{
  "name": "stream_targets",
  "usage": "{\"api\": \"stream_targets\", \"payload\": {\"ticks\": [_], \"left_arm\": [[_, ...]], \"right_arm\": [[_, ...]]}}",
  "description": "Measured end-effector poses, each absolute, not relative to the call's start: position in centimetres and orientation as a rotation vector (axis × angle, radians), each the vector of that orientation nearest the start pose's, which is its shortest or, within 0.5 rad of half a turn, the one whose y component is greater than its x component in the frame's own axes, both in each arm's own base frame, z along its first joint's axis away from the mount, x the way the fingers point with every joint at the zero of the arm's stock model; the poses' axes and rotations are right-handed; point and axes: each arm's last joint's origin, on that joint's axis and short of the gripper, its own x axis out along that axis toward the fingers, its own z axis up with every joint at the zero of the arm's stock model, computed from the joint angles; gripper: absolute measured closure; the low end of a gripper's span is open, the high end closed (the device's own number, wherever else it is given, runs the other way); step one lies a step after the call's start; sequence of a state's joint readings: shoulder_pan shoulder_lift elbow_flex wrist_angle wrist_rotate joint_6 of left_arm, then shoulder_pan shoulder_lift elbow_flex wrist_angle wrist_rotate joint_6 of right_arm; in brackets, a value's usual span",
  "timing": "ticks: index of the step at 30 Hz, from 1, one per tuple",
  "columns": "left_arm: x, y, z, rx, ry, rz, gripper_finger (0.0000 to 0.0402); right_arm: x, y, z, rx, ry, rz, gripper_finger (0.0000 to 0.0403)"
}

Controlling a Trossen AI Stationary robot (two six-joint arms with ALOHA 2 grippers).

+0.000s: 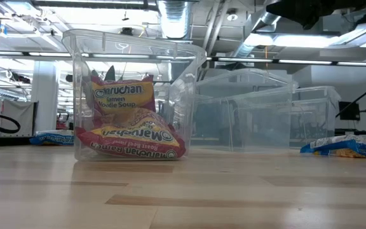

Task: Sort Maruchan noodles
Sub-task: Put the red noodle pack into the middle bin

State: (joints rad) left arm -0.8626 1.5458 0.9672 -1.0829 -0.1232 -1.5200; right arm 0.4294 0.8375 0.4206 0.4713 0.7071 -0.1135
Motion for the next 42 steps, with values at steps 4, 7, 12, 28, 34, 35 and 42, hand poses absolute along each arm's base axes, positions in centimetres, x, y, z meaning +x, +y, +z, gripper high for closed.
{"api": "stream_targets", "payload": {"ticks": [4,7,12,28,34,35,42], "left_arm": [[15.9,-17.7,22.1,-0.419,1.359,0.602,0.0401],[15.5,-17.0,24.8,-0.455,1.283,0.609,0.0401],[14.8,-15.9,27.5,-0.508,1.205,0.572,0.0401],[13.7,-17.7,21.3,-0.604,1.243,0.385,0.0401],[13.8,-17.7,21.3,-0.577,1.280,0.345,0.0358],[13.9,-17.6,21.3,-0.572,1.286,0.343,0.0344],[14.8,-16.4,21.3,-0.539,1.286,0.387,0.0227]], "right_arm": [[17.3,5.8,26.0,-0.083,-0.030,-0.280,0.0155],[17.3,5.8,26.0,-0.083,-0.030,-0.280,0.0155],[17.3,5.8,26.0,-0.083,-0.030,-0.280,0.0155],[17.3,5.8,26.0,-0.083,-0.030,-0.280,0.0155],[17.3,5.8,26.0,-0.083,-0.030,-0.280,0.0155],[17.3,5.8,26.0,-0.083,-0.030,-0.280,0.0155],[17.3,5.8,26.0,-0.083,-0.030,-0.280,0.0155]]}}
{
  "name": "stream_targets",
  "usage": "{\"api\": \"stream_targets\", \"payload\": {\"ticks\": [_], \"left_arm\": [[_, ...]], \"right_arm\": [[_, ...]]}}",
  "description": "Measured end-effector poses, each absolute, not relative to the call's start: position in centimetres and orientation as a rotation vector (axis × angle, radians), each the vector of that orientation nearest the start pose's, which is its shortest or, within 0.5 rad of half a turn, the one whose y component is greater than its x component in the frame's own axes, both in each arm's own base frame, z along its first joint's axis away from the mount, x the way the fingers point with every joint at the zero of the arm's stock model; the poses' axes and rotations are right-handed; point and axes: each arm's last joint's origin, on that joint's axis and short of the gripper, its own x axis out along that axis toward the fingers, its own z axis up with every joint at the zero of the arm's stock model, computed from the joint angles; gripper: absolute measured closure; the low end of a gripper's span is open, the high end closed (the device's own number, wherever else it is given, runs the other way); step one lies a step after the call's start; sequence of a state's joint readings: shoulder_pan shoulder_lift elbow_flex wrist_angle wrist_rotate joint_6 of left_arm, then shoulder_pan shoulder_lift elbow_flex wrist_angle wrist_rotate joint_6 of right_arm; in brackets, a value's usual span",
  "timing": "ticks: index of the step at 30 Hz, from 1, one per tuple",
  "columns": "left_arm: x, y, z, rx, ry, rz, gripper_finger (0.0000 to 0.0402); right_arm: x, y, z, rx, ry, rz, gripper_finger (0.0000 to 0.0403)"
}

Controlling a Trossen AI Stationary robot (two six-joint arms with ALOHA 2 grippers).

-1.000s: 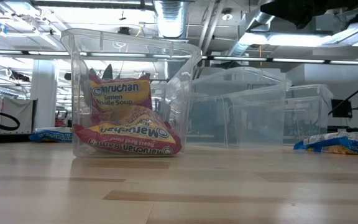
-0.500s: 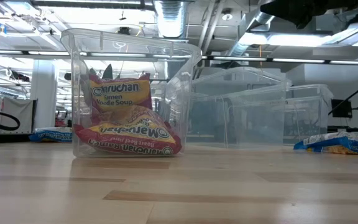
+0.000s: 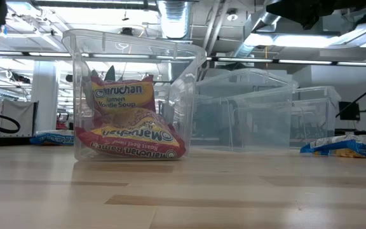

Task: Sort Maruchan noodles
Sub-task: Put the red noodle pack into the middle bin

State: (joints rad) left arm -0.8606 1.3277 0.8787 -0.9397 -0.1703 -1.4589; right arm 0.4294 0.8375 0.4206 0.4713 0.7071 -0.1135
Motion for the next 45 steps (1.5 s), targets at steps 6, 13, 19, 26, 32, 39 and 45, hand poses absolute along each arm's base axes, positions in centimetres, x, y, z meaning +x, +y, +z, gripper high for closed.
{"api": "stream_targets", "payload": {"ticks": [6,13,19,26,32,39,45], "left_arm": [[15.2,-16.0,21.3,-0.559,1.295,0.399,0.0132],[15.2,-16.0,21.3,-0.588,1.302,0.418,0.0065],[15.0,-15.8,21.2,-0.595,1.303,0.466,0.0058],[15.3,-16.0,20.3,-0.567,1.304,0.523,0.0058],[15.9,-16.9,17.8,-0.478,1.403,0.580,0.0058],[16.5,-17.5,16.7,-0.445,1.419,0.577,0.0058],[16.5,-17.4,16.6,-0.419,1.395,0.578,0.0068]], "right_arm": [[17.3,5.8,26.0,-0.084,-0.030,-0.280,0.0155],[17.3,5.8,26.0,-0.084,-0.030,-0.280,0.0155],[17.3,5.8,26.0,-0.084,-0.030,-0.280,0.0155],[17.3,5.8,26.0,-0.084,-0.030,-0.280,0.0155],[17.3,5.8,26.0,-0.083,-0.030,-0.280,0.0155],[17.3,5.8,26.0,-0.084,-0.030,-0.280,0.0155],[17.3,5.8,26.0,-0.083,-0.030,-0.280,0.0155]]}}
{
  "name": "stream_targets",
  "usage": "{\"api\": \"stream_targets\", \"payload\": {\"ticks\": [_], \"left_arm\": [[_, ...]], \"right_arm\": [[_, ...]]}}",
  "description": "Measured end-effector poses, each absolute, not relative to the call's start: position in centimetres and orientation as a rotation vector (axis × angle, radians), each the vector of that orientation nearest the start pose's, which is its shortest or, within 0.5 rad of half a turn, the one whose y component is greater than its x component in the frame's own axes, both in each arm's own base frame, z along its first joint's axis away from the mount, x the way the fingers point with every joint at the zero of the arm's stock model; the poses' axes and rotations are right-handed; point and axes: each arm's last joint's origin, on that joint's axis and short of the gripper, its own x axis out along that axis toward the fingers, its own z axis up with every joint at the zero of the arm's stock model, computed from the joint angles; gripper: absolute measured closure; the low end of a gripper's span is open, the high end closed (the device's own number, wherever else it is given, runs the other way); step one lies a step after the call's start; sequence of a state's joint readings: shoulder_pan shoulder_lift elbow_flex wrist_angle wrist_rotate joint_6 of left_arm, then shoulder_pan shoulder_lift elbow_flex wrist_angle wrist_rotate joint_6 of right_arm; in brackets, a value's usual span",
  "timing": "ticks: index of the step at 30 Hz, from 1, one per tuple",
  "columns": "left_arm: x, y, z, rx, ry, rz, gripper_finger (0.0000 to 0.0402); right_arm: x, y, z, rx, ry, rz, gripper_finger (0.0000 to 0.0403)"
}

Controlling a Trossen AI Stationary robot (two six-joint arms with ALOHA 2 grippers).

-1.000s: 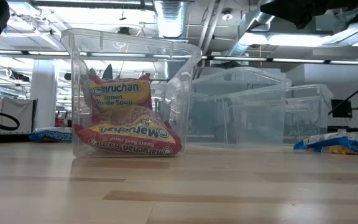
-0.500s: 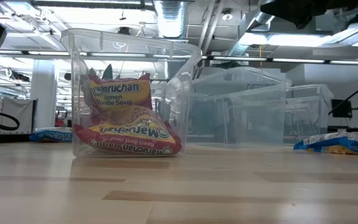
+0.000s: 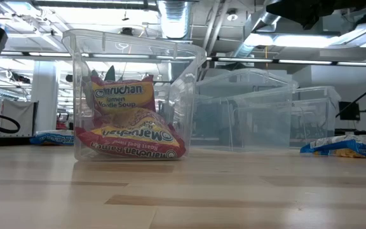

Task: Sort Maruchan noodles
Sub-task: Put the red noodle pack into the middle bin

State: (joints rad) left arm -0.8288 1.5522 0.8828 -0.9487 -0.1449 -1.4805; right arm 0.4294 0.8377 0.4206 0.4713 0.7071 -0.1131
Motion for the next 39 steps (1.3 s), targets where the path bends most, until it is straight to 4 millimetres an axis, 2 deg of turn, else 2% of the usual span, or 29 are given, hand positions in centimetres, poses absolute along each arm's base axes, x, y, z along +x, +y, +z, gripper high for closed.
{"api": "stream_targets", "payload": {"ticks": [3,6,9,13,15,21,31,35,39], "left_arm": [[16.5,-17.3,16.6,-0.414,1.383,0.588,0.0095],[16.6,-17.3,16.5,-0.411,1.366,0.591,0.0145],[16.6,-17.3,16.5,-0.413,1.338,0.607,0.0221],[16.5,-17.0,16.5,-0.388,1.331,0.640,0.0350],[16.4,-16.9,16.5,-0.375,1.336,0.655,0.0384],[16.2,-16.2,17.5,-0.411,1.337,0.646,0.0398],[14.5,-13.9,22.7,-0.616,1.173,0.540,0.0401],[13.7,-13.0,25.4,-0.683,1.111,0.404,0.0401],[13.7,-13.0,29.3,-0.685,0.982,0.138,0.0401]], "right_arm": [[17.3,5.8,26.0,-0.083,-0.030,-0.280,0.0155],[17.3,5.8,26.0,-0.083,-0.030,-0.280,0.0155],[17.3,5.8,26.0,-0.083,-0.030,-0.280,0.0155],[17.3,5.8,26.0,-0.083,-0.030,-0.280,0.0155],[17.3,5.8,26.0,-0.083,-0.030,-0.280,0.0155],[17.3,5.8,26.0,-0.083,-0.030,-0.280,0.0155],[17.3,5.8,26.0,-0.083,-0.030,-0.279,0.0155],[17.3,5.8,26.0,-0.083,-0.030,-0.280,0.0155],[17.3,5.8,26.0,-0.083,-0.030,-0.280,0.0155]]}}
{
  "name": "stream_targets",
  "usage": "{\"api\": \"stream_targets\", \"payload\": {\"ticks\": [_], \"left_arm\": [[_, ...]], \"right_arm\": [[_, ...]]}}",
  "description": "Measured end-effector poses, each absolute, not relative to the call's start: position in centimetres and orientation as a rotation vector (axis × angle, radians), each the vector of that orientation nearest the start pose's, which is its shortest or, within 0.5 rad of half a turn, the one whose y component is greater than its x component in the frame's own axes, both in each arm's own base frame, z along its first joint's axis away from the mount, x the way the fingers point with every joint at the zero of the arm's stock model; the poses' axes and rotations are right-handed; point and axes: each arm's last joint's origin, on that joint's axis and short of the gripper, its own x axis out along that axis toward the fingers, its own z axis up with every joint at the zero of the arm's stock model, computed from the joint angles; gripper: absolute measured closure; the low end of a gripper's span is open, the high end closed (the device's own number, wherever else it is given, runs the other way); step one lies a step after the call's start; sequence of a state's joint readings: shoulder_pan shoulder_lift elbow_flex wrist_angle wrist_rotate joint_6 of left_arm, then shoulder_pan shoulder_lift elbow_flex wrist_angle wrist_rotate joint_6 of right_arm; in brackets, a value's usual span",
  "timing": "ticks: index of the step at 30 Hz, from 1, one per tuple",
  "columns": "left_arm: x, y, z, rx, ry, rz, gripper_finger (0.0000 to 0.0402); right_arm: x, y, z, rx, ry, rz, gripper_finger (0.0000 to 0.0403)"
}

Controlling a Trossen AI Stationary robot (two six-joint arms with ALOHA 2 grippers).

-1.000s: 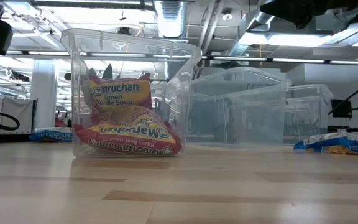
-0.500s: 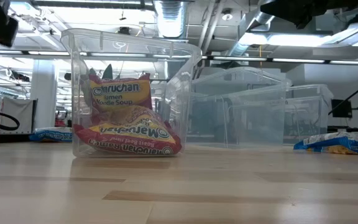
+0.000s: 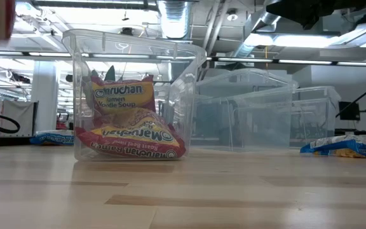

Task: Sort Maruchan noodles
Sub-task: Put the red noodle pack into the middle bin

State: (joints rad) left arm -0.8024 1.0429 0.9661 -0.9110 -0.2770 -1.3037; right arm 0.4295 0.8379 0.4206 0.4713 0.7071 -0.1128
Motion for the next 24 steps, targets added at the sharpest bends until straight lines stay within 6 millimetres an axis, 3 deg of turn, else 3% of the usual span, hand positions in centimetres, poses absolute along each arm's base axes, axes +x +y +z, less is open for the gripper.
{"api": "stream_targets", "payload": {"ticks": [5,9,14,24], "left_arm": [[13.7,-12.2,34.1,-0.589,0.742,0.047,0.0401],[14.1,-11.0,36.3,-0.414,0.614,0.091,0.0401],[15.4,-8.9,37.0,-0.237,0.571,0.163,0.0401],[18.5,-5.1,37.6,-0.080,0.527,0.196,0.0401]], "right_arm": [[17.3,5.8,26.0,-0.083,-0.030,-0.280,0.0155],[17.3,5.8,26.0,-0.083,-0.030,-0.280,0.0155],[17.3,5.8,26.0,-0.083,-0.030,-0.280,0.0155],[17.3,5.8,26.0,-0.099,-0.028,-0.281,0.0155]]}}
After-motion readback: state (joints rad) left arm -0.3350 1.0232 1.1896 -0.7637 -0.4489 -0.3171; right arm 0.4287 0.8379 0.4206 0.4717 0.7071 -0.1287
